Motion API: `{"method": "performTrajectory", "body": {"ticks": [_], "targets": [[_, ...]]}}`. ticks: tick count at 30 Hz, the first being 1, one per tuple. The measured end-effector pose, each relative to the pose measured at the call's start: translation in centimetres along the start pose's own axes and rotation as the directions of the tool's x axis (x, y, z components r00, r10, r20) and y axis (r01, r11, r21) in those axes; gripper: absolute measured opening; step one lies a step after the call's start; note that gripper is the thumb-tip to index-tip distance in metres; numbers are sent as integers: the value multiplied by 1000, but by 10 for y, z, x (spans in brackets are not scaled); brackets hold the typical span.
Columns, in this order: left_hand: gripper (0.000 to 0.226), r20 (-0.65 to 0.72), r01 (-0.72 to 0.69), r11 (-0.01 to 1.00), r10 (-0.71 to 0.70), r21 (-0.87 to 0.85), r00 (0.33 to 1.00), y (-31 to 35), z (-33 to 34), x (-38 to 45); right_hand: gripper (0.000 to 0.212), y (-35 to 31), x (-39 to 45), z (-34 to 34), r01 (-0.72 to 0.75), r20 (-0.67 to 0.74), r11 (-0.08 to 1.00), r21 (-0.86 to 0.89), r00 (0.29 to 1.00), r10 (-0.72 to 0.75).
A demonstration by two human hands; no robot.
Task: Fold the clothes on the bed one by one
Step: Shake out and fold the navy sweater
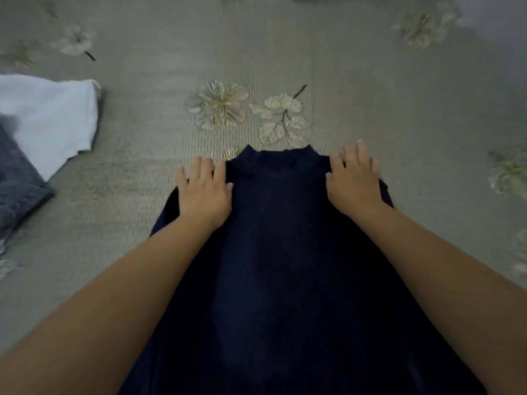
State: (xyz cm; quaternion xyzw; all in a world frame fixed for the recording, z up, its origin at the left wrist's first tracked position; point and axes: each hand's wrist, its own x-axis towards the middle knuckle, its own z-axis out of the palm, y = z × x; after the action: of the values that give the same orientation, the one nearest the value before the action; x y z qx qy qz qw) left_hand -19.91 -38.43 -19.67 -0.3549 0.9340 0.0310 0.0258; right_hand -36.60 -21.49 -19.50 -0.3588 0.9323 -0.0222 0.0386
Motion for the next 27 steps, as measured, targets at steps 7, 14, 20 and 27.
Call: {"method": "performTrajectory", "body": {"ticks": [7, 14, 20, 27], "targets": [[66, 121, -111, 990, 121, -91, 985, 16, 56, -29, 52, 24, -17, 45, 86, 147, 994, 68, 985, -95], [68, 111, -73, 994, 82, -83, 990, 18, 58, -24, 42, 54, 8, 33, -208, -77, 976, 62, 974, 213], [68, 159, -27, 996, 40, -84, 986, 25, 55, -23, 23, 62, 35, 29, 81, -146, 996, 24, 986, -76], [65, 105, -24, 993, 35, -112, 994, 27, 53, -25, 39, 68, 17, 36, -20, -149, 998, 63, 988, 29]]}}
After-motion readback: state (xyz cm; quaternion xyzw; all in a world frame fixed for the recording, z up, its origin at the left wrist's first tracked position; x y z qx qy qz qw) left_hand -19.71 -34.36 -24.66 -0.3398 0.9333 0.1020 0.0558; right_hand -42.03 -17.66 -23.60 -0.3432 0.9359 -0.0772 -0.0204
